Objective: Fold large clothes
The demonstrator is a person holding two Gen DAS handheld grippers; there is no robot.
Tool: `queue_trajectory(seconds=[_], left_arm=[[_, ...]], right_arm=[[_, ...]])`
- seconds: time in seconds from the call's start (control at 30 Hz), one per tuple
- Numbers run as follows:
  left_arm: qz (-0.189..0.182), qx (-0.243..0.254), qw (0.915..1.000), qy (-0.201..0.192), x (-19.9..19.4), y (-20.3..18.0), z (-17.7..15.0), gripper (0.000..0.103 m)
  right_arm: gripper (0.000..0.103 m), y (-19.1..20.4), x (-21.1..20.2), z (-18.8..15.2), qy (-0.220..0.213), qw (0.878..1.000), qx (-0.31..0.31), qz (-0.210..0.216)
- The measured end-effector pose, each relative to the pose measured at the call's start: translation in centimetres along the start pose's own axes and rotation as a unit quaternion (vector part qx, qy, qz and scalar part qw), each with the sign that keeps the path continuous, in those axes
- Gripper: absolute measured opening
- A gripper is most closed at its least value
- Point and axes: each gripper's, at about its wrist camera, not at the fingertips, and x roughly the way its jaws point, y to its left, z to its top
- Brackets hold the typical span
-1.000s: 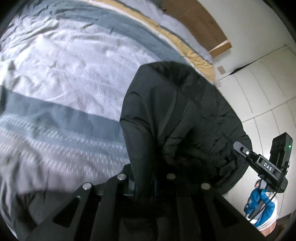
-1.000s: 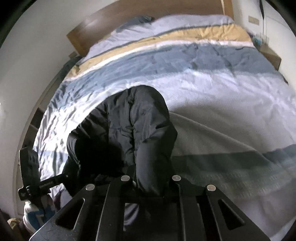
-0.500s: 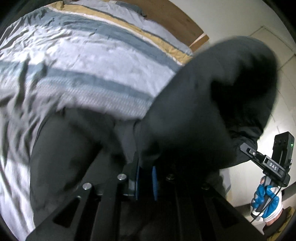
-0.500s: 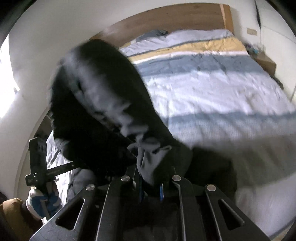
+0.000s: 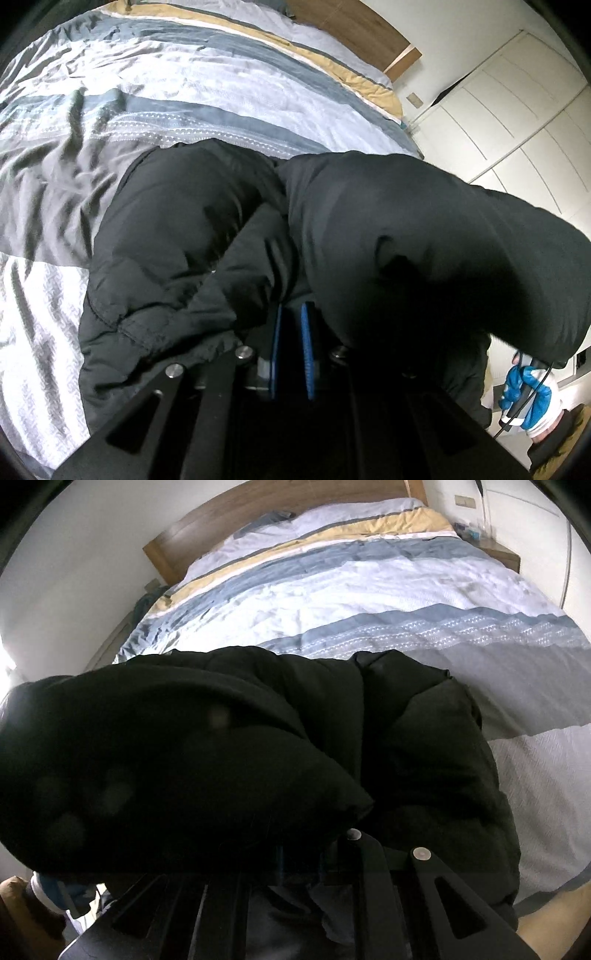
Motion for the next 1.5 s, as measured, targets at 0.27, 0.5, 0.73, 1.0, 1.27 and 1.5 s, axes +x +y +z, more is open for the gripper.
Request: queue_trajectory(seconds=[0.27, 0.5, 0.73, 1.0, 1.27, 1.5], left_arm=[[0.008, -0.009, 0.9999, 0.003, -0.1, 0.3, -0.8, 0.010], [0.019, -0.016, 0.9997, 0.003, -0.8, 0.3, -1.1, 0.010], [0.036, -0.015, 0.9992, 0.009, -3.2, -0.2, -2.8, 0.011], [0.068, -0.022, 0.9974, 0.006, -8.2, 0.2, -4.5, 0.012], [0.047, 0.001, 0.9978, -0.046, -11.6, -3.6, -0.8, 0.046], [0.036, 0.054, 0.9968, -0.046, -9.3, -8.1, 2.7, 0.050]], right_arm=[[0.014, -0.3, 0.4, -0.8, 0.007, 1.000, -0.013, -0.012], [0.024, -0.1, -0.3, -1.4, 0.004, 1.000, -0.021, -0.013], [0.049, -0.1, -2.9, -2.9, 0.008, 0.999, -0.027, -0.016], [0.056, -0.1, -9.0, -4.3, 0.004, 0.999, -0.044, -0.022], [0.069, 1.9, -12.5, -0.7, -0.035, 0.998, -0.060, -0.007], [0.073, 5.6, -9.4, 2.5, -0.031, 0.995, -0.093, 0.006]])
